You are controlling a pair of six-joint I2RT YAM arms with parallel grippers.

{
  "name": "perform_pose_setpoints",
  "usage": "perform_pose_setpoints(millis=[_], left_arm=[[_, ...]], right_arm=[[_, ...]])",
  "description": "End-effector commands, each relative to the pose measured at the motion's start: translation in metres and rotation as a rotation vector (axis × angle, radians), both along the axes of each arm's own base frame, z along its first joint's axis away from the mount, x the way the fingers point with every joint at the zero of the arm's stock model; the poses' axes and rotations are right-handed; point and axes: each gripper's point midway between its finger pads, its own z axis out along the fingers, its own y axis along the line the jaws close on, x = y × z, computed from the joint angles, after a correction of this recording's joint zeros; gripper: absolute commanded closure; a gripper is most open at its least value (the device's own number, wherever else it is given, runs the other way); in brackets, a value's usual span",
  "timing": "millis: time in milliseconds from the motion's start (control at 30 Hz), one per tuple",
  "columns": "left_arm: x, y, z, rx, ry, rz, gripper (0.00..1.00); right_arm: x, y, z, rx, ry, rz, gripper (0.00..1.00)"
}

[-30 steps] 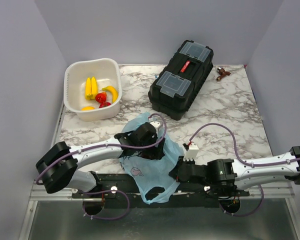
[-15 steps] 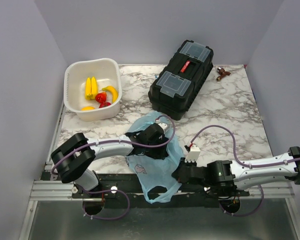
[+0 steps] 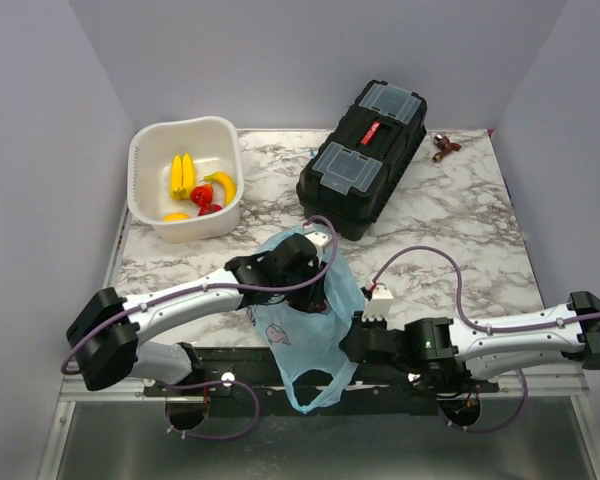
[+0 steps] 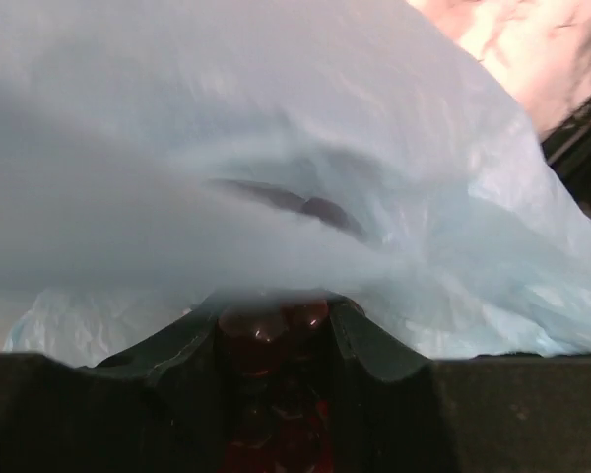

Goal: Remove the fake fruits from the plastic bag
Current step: Take out the fake fruit from the plastic bag.

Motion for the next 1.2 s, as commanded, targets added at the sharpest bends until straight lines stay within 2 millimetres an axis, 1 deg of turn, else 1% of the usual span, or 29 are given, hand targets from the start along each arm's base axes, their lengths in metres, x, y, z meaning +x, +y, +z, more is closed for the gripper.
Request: perform_pose_setpoints(millis=[0, 100, 167, 233, 333, 433, 500, 567, 633, 733, 867, 967, 1100, 1167], left_arm=[[-0.009, 0.000, 0.044, -0.124, -0.038, -0.030, 0.84], [-0.014, 0.004, 0.061, -0.163, -0.041, -0.020, 0.87], [-0.018, 0.004, 0.075, -0.190, -0.035, -0.027, 0.88], [-0.020, 0.004, 0.084, -0.220, -0.047, -0.030, 0.88], [-0.015, 0.005, 0.093, -0.250, -0.065, -0.007, 0.88], [-0.014, 0.004, 0.099, -0.250, -0.046, 0.007, 0.91], [-0.009, 0.004, 0.102, -0.275, -0.074, 0.021, 0.93], [-0.006, 0.005, 0.104, -0.312, -0.084, 0.045, 0.94], [-0.011, 0.000, 0.112, -0.368, -0.049, 0.009, 0.95], [-0.027, -0.007, 0.120, -0.407, -0.006, -0.095, 0.94], [-0.041, -0.010, 0.126, -0.444, 0.052, -0.162, 0.96], [-0.052, -0.010, 0.143, -0.518, 0.079, -0.194, 0.96], [-0.056, -0.004, 0.166, -0.586, 0.054, -0.206, 0.95], [-0.061, -0.004, 0.176, -0.605, 0.077, -0.235, 0.95]], right_arm=[[0.015, 0.011, 0.030, 0.047, -0.091, -0.003, 0.99], [0.028, 0.008, 0.036, 0.029, -0.099, -0.013, 0.99], [0.030, 0.011, 0.044, 0.035, -0.101, -0.004, 0.99], [0.029, 0.015, 0.043, 0.033, -0.111, 0.021, 0.99], [0.030, 0.013, 0.029, -0.016, -0.098, 0.028, 0.99], [0.024, 0.020, 0.027, -0.021, -0.054, 0.055, 0.99], [0.020, 0.023, 0.018, -0.026, -0.042, 0.078, 0.99], [0.019, 0.016, 0.005, -0.056, -0.027, 0.063, 0.99], [0.018, 0.012, 0.005, -0.070, -0.001, 0.034, 0.99], [0.018, 0.011, 0.012, -0.040, 0.008, 0.017, 0.99], [0.028, 0.001, 0.017, -0.013, -0.028, -0.022, 0.99], [0.032, 0.003, 0.026, -0.008, -0.038, -0.022, 0.99], [0.041, 0.003, 0.021, -0.057, -0.061, -0.013, 0.99], [0.045, 0.004, 0.024, -0.070, -0.044, -0.019, 0.99]])
